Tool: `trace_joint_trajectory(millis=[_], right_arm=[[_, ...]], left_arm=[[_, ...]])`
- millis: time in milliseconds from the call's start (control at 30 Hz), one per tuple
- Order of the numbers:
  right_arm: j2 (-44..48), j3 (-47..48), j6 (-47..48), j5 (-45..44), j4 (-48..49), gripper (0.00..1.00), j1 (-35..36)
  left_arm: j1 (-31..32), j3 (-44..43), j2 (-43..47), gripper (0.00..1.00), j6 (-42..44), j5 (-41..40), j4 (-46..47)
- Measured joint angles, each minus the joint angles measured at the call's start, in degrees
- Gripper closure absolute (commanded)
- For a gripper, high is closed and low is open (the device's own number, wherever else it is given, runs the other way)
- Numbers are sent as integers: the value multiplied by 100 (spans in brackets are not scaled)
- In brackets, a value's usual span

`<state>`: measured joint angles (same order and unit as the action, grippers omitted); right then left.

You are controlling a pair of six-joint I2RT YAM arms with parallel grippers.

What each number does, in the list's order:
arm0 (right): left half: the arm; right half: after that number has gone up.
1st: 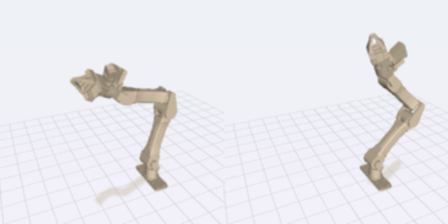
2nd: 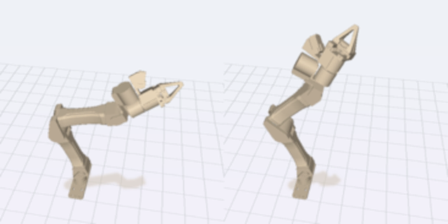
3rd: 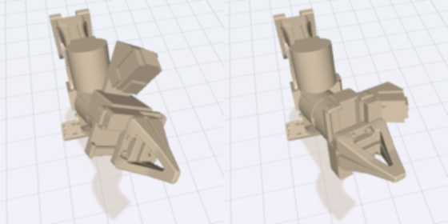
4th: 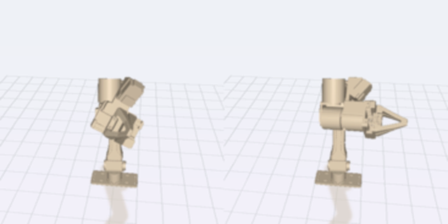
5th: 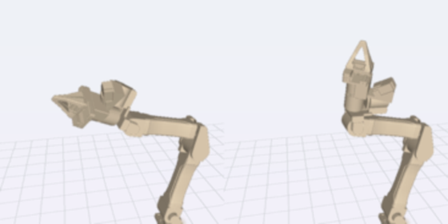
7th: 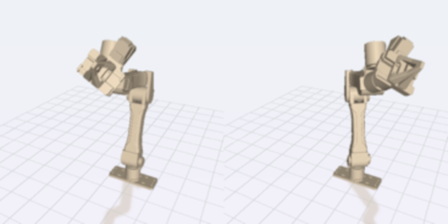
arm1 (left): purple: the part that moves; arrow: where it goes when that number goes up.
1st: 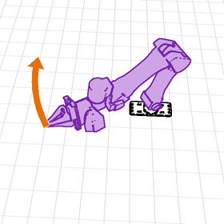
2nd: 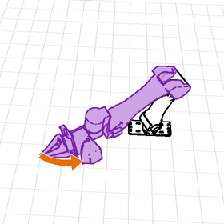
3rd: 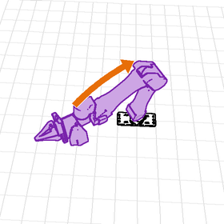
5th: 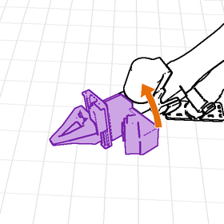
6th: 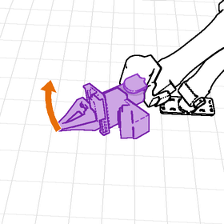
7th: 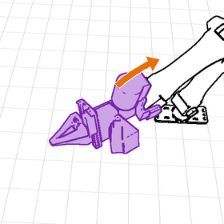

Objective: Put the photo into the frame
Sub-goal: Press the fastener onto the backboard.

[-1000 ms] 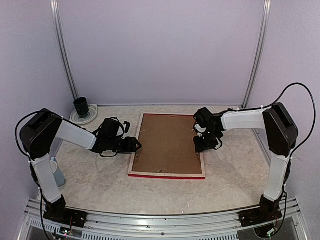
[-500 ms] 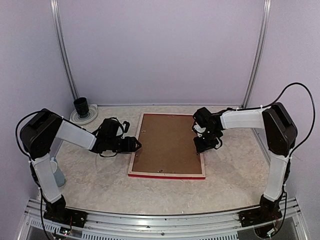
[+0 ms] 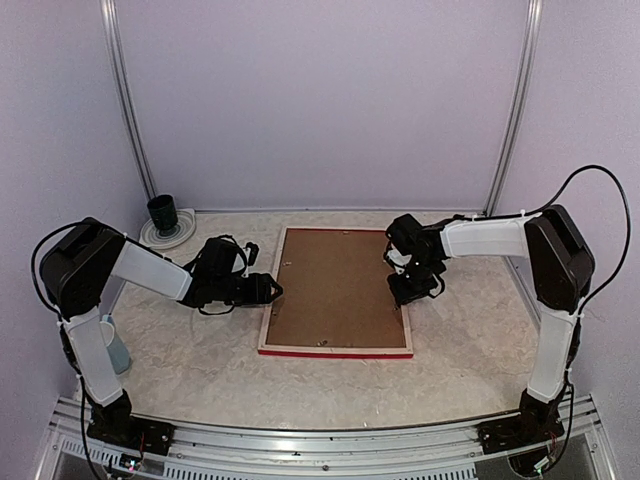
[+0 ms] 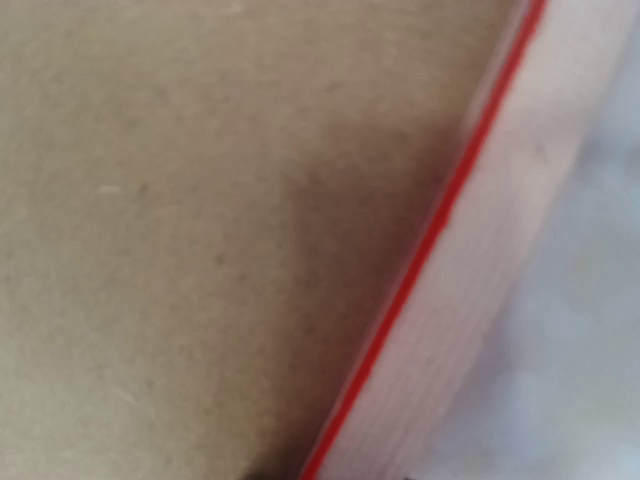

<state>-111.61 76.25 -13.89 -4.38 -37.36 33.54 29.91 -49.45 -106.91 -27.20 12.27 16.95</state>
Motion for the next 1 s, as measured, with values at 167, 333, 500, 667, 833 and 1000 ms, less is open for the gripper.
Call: trace_joint_trajectory(millis=[167, 333, 500, 667, 833, 1000], right_arm=[[-44, 118, -33, -79, -227, 74, -11], [-105, 308, -28, -114, -496, 64, -7], [-105, 562, -166, -149, -636, 53, -2], [-87, 592, -433, -114, -588, 49, 0], [-79, 372, -763, -118, -407, 49, 0], [28, 39, -1058, -190, -229, 52, 0]], left_arm=[[-28, 31, 0, 28, -46, 48, 70], [-33, 61, 0, 28, -90, 66, 133], [-35, 72, 2, 28, -109, 68, 157], [-37, 105, 2, 28, -116, 76, 214], [-37, 125, 2, 28, -129, 79, 258], [-37, 131, 2, 28, -136, 79, 269]])
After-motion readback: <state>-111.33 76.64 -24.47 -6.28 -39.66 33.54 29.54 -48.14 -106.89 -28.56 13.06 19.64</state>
